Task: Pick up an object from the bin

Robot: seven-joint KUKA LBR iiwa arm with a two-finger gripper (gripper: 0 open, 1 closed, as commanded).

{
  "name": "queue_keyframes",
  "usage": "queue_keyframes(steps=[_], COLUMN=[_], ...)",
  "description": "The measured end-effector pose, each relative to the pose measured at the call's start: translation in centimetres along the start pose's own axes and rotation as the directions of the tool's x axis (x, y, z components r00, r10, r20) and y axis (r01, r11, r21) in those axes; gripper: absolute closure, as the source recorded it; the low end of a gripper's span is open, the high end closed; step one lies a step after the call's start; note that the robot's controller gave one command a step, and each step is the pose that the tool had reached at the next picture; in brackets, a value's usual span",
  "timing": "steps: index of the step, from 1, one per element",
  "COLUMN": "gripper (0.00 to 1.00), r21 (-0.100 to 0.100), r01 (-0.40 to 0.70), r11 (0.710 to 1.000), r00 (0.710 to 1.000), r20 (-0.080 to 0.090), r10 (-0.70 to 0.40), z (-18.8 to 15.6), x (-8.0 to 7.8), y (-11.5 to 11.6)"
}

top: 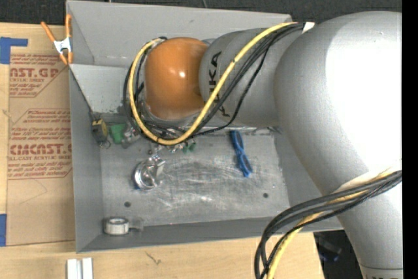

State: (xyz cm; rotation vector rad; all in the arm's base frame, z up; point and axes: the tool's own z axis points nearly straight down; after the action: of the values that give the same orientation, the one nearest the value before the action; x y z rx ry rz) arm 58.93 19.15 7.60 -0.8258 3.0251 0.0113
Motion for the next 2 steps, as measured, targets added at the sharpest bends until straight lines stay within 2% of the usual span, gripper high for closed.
queue_keyframes(steps=[1,2], gripper=[0.0,1.0], r21=[0.007,0.005], r01=[0.238,0.235], r11=[0.971,0.972], r00=[0.971,0.972], r20=[0.006,-0.003], r10=[-0.238,-0.235], z=[0.02,-0.12], x=[8.19,8.23], y=[3.83,3.73])
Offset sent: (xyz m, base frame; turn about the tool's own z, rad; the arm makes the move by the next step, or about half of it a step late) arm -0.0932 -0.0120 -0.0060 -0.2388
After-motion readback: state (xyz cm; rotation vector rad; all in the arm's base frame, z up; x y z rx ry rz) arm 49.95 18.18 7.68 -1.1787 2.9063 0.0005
